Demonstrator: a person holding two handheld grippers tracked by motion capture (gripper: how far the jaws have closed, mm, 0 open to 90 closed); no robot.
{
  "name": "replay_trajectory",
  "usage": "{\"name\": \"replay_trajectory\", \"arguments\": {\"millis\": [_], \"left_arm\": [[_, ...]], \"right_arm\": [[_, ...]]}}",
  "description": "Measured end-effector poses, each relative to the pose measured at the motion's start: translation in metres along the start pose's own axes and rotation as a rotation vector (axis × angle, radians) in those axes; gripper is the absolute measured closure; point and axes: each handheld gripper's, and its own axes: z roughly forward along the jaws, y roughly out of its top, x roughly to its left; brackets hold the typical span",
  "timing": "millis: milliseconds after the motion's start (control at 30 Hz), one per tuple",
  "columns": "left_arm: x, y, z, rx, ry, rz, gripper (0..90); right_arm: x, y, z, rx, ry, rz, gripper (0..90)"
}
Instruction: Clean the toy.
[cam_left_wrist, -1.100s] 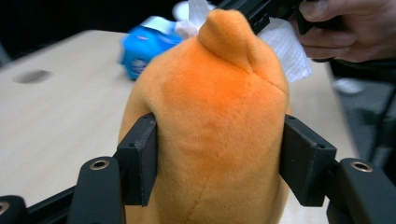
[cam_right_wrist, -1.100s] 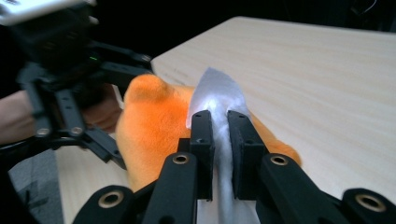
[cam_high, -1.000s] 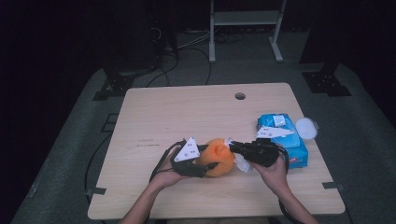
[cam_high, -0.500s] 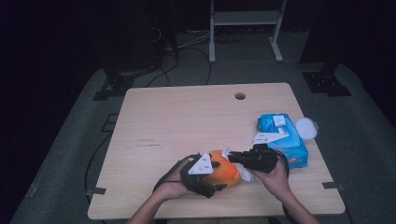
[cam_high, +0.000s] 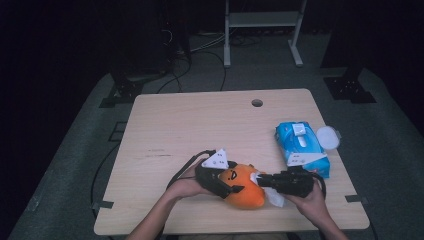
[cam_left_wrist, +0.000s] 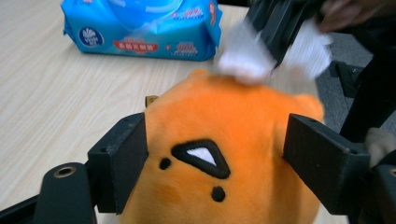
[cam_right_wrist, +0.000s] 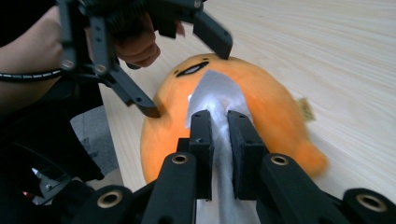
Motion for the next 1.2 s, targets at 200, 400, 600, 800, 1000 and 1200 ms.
{"name": "replay_trajectory", "arguments": {"millis": [200, 400, 600, 800, 1000, 1200], "left_arm": [[0.008, -0.009, 0.003, 0.012, -0.004, -0.078, 29.4], [0.003, -0.013, 0.003, 0.041, 0.037, -0.105, 44.6], [-0.003, -0.012, -0.002, 0.014, 0.039, -0.126, 60.6], [-0.004, -0.01, -0.005, -0.061, 0.036, -0.134, 66.4], [0.003, -0.003, -0.015, -0.11, 0.071, -0.137, 66.5], [0.02, 0.008, -0.032, -0.141, 0.171, -0.119, 66.1]], "right_arm": [[-0.009, -0.014, -0.02, -0.024, -0.02, 0.036, 79.2], [-0.009, -0.014, -0.022, -0.038, -0.018, 0.04, 78.5], [-0.009, -0.013, -0.022, -0.051, -0.018, 0.041, 77.8], [-0.012, -0.013, -0.027, -0.069, -0.02, 0.056, 77.3], [-0.015, -0.012, -0.034, -0.085, -0.028, 0.061, 77.5], [-0.017, -0.012, -0.037, -0.073, -0.046, 0.052, 77.7]]}}
